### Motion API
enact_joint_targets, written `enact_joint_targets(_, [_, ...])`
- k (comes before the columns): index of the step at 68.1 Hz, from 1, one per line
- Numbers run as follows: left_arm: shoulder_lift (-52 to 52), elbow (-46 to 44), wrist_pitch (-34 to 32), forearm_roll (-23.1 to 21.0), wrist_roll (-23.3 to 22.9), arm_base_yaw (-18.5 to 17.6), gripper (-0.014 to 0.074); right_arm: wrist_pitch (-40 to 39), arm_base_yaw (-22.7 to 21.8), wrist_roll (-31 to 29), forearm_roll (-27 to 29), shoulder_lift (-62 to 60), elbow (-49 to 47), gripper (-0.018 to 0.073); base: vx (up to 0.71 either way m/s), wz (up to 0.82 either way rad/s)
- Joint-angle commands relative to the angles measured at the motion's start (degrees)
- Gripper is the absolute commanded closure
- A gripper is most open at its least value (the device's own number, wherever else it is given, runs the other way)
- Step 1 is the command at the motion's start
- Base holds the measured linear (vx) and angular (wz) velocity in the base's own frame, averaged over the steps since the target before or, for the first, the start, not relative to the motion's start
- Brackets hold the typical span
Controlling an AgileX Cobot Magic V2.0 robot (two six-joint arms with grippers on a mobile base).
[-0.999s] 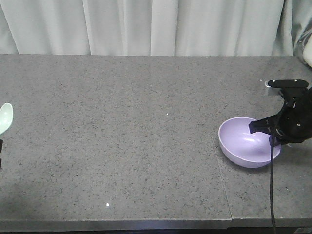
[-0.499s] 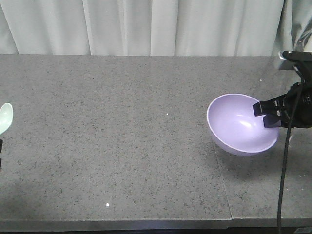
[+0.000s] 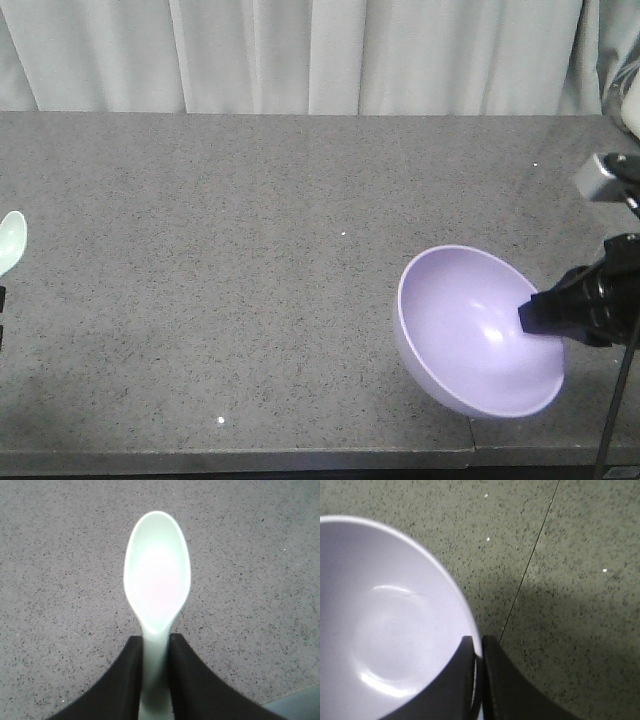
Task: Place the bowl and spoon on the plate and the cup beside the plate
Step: 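Lift the lavender bowl by its rim with the right gripper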
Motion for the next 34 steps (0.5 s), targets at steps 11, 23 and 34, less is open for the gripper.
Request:
enact_joint_targets(11, [-0.5,-1.3,-3.2,-1.0,0.0,-0.4,0.0531,-3.5,3.3,-1.2,0.1,-4.0,2.7,0.0561,0.00,0.00])
enact_joint_targets(23, [-0.5,-1.3,-3.2,-1.0,0.0,-0.4,0.0531,-7.5,12.1,3.5,-5.0,-3.7,2.7,0.0561,0.00,0.00])
enact_joint_targets(34, [-0.5,-1.3,-3.2,-1.0,0.0,-0.4,0.0531,-9.9,14.7,7.3,-5.2,-3.4,2.7,0.0561,0.00,0.00])
